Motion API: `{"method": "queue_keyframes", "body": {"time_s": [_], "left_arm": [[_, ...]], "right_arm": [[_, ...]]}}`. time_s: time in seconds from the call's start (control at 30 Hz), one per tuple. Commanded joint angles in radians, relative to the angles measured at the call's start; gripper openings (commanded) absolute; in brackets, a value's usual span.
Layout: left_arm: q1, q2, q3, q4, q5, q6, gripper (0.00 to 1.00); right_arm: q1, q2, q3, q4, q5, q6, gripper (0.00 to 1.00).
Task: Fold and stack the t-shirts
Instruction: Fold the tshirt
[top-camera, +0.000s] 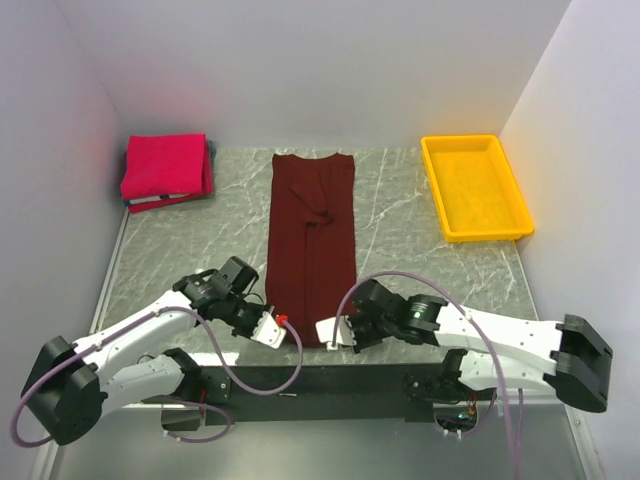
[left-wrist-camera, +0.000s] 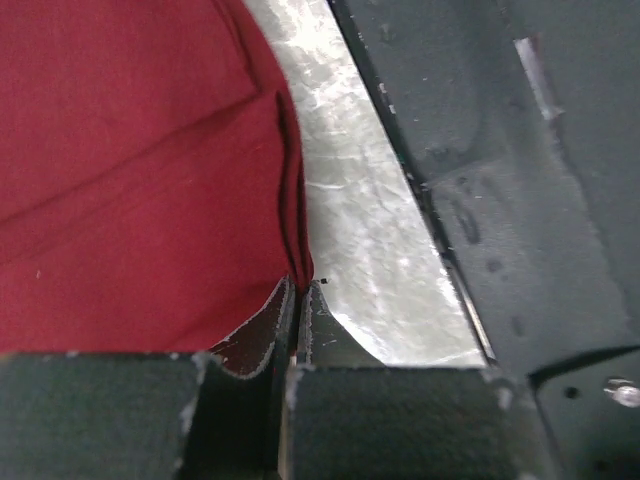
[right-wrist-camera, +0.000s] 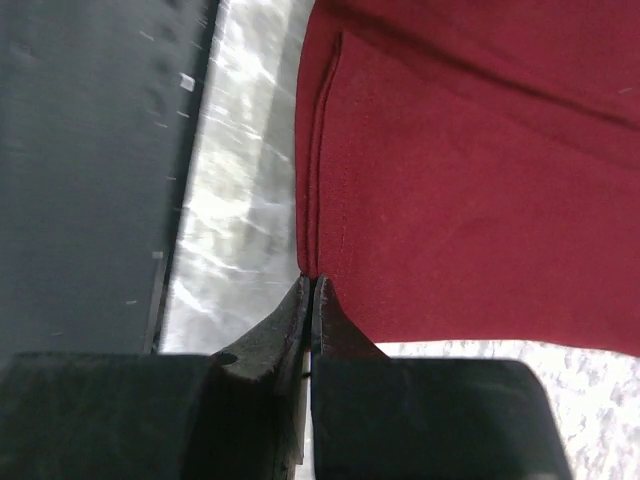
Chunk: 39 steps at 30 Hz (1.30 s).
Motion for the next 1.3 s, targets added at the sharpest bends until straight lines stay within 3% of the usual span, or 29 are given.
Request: {"method": "queue_keyframes", "body": {"time_s": [0.0, 0.17, 0.37, 0.77, 1.27], "left_arm": [[-0.004, -0.03, 0.053, -0.059, 0.028, -0.119, 0.01], [0.149, 0.047, 0.128, -0.052, 0.026, -0.071, 0.01], [0.263, 0.245, 0.291, 0.011, 0.045, -0.022, 0.01], [0.383, 0.582, 0.547, 0.166, 0.02, 0.013, 0.01], [0.458, 0.947, 0.938, 0.229, 0.011, 0.018, 0.01]], "right_arm": [[0.023, -0.086, 0.026, -0.06, -0.007, 0.071, 0.0], [-0.086, -0.092, 0.051, -0.062, -0.001, -0.024, 0.0], [-0.246, 0.041, 0.135, -0.015, -0.041, -0.156, 0.0], [-0.518, 0.412, 0.419, 0.059, -0.096, -0.343, 0.0], [-0.664, 0.823, 0.867, 0.01, -0.111, -0.415, 0.0]]}}
